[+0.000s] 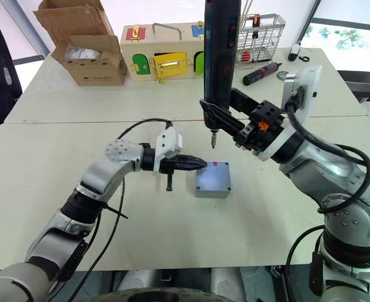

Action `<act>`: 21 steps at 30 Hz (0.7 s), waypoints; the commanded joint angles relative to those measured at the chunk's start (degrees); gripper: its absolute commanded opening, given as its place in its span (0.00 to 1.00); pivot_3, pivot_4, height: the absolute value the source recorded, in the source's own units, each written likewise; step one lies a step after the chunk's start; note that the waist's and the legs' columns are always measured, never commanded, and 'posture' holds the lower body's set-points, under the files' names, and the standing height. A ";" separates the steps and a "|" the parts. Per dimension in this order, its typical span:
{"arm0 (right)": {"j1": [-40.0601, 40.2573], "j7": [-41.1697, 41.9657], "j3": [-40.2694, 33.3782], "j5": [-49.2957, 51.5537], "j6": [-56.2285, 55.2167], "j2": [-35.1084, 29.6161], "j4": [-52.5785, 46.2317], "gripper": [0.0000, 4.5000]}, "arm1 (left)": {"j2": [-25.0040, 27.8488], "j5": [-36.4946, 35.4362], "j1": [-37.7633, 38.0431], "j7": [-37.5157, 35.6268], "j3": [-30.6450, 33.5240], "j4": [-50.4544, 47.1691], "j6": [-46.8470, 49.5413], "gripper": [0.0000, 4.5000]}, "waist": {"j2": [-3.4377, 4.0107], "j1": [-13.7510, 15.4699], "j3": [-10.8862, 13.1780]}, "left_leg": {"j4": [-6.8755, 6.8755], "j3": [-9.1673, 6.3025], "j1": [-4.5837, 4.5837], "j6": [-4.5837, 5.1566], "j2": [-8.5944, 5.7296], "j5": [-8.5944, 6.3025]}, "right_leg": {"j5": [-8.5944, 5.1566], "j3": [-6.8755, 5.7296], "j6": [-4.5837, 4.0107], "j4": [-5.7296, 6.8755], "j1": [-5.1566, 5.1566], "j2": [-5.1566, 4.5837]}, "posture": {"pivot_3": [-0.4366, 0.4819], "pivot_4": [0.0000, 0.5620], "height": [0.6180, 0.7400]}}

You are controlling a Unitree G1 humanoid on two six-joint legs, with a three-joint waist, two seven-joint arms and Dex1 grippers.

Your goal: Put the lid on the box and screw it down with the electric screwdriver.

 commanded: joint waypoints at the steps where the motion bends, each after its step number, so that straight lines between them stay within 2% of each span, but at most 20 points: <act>1: -2.08 -3.25 -2.74 1.66 -1.31 -1.22 0.96 0.39 | -0.49 -2.10 -0.89 0.19 1.55 -2.45 1.01 0.00 | 0.00 0.04 0.00 | 0.01 0.00 -0.04 0.00 0.00 0.00 | 0.00 -0.04 0.00 0.01 -0.02 0.00 | 0.48 0.27 0.98; 3: -2.65 -6.74 -3.30 2.58 -0.15 -2.17 2.50 0.39 | -0.62 -2.29 -1.13 0.61 1.83 -2.50 1.14 0.00 | 0.00 0.06 0.01 | 0.03 0.01 -0.05 0.00 -0.04 0.00 | 0.00 -0.06 0.00 0.00 -0.02 -0.01 | 0.48 0.27 0.98; 6: -3.31 -11.03 -6.78 13.55 6.46 -10.15 8.30 0.39 | -1.16 -3.33 -3.31 0.79 2.92 -2.43 1.10 0.00 | 0.02 0.29 0.20 | 0.12 0.02 -0.08 0.01 -0.06 0.01 | 0.00 -0.06 0.00 0.01 0.01 -0.04 | 0.48 0.27 0.98; 8: -3.45 -13.85 -9.27 17.45 9.23 -15.75 12.49 0.39 | -0.24 -3.37 -4.31 -1.11 2.19 -3.27 0.57 0.00 | -0.03 0.17 0.32 | 0.15 0.00 -0.08 0.02 -0.05 0.02 | 0.01 -0.08 -0.02 0.00 0.06 -0.07 | 0.48 0.27 0.98; 12: 2.36 -11.62 -14.11 17.38 19.72 -28.93 20.74 0.39 | 2.22 -4.59 -5.23 -6.50 -0.15 -8.42 1.29 0.00 | 0.05 0.27 0.37 | 0.12 0.03 -0.08 0.02 -0.04 0.01 | 0.01 -0.06 -0.03 0.00 0.05 -0.09 | 0.48 0.27 0.98; 15: 6.98 -8.19 -14.96 15.00 26.04 -34.97 27.62 0.39 | 2.41 -4.97 -4.83 -7.12 -1.47 -11.62 1.95 0.00 | 0.06 0.08 0.37 | 0.06 0.03 -0.10 0.04 0.03 0.00 | 0.01 -0.07 -0.03 -0.11 0.10 -0.11 | 0.48 0.27 0.98; 18: 8.42 -4.86 -13.77 12.65 30.10 -37.41 33.89 0.39 | 2.73 -4.48 -3.64 -6.74 -3.06 -13.75 2.12 0.00 | 0.15 -0.20 0.40 | 0.09 0.18 -0.09 0.08 0.02 -0.02 | 0.01 -0.04 -0.03 -0.11 0.08 -0.13 | 0.48 0.27 0.98; 21: 7.66 -3.14 -8.26 5.88 31.25 -36.88 39.33 0.39 | 3.28 -2.77 -1.32 -5.60 -4.91 -14.65 1.10 0.00 | 0.22 -0.30 0.40 | 0.13 0.26 0.01 0.11 0.03 -0.01 | 0.02 0.03 -0.02 0.03 0.09 -0.04 | 0.48 0.27 0.98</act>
